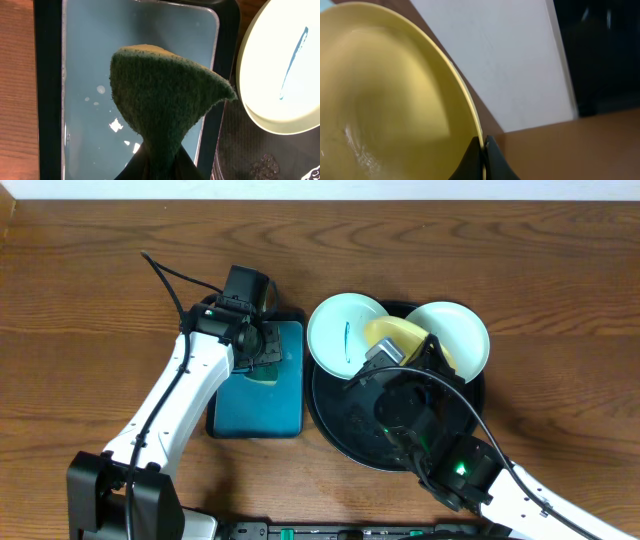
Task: Clean dirty plates on tray and stack at the side
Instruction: 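Lift the yellow plate with right gripper and carry it right, then set the yellow plate down on the table right of the tray, then grasp the right pale green plate rim and pull it toward the tray edge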
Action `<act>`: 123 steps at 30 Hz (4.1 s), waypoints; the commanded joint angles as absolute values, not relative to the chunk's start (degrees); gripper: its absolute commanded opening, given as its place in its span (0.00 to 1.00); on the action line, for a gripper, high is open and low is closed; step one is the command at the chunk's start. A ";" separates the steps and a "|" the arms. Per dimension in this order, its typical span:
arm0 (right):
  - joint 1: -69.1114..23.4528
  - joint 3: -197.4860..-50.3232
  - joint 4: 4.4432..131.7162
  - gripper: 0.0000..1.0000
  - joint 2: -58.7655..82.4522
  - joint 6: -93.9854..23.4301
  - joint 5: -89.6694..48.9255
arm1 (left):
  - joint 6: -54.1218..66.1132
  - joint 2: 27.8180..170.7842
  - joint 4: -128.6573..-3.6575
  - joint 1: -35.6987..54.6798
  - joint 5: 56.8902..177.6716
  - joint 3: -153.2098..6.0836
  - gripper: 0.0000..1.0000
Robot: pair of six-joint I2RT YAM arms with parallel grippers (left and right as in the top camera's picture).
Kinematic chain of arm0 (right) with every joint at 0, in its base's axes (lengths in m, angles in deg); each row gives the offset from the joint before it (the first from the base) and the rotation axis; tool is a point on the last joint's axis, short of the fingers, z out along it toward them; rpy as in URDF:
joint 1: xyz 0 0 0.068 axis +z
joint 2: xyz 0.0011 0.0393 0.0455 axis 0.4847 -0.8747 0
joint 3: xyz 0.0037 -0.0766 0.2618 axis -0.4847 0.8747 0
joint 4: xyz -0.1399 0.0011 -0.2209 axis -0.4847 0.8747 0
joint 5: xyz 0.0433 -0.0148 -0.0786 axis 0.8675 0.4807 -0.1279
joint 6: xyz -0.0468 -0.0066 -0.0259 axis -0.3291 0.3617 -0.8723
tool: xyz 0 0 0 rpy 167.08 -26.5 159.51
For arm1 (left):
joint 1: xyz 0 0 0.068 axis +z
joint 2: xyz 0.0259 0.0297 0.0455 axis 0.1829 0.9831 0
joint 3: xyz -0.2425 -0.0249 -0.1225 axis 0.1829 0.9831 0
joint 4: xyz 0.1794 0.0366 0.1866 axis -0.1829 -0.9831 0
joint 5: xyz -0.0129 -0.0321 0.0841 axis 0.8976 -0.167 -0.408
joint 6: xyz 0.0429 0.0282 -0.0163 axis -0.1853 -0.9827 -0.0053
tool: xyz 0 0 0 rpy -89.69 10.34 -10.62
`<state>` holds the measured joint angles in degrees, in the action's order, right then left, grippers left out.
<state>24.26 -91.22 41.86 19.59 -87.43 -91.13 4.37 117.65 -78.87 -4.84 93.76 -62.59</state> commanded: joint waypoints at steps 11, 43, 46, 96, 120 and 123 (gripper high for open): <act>-1.27 -92.44 61.71 0.01 20.09 -20.68 -55.16 | 3.86 118.00 -79.06 -4.57 93.02 -62.15 0.11; -68.61 -92.35 58.01 0.01 1.06 -10.08 -25.02 | 3.89 118.00 -79.06 -4.57 93.04 -62.15 0.11; -68.52 -92.35 56.42 0.01 -1.72 -10.71 -23.60 | 3.89 118.00 -79.06 -4.57 93.04 -62.15 0.11; -36.22 -96.75 48.99 0.36 -9.67 -46.10 -14.48 | 3.86 118.00 -79.39 -4.57 93.00 -62.15 0.12; -35.71 -96.86 67.37 0.01 3.07 -42.36 -15.33 | 3.86 121.32 -78.15 -4.57 92.76 -62.13 0.11; -34.49 -96.83 71.63 0.01 3.99 -42.36 -14.81 | 3.89 121.32 -78.12 -4.57 91.71 -62.13 0.11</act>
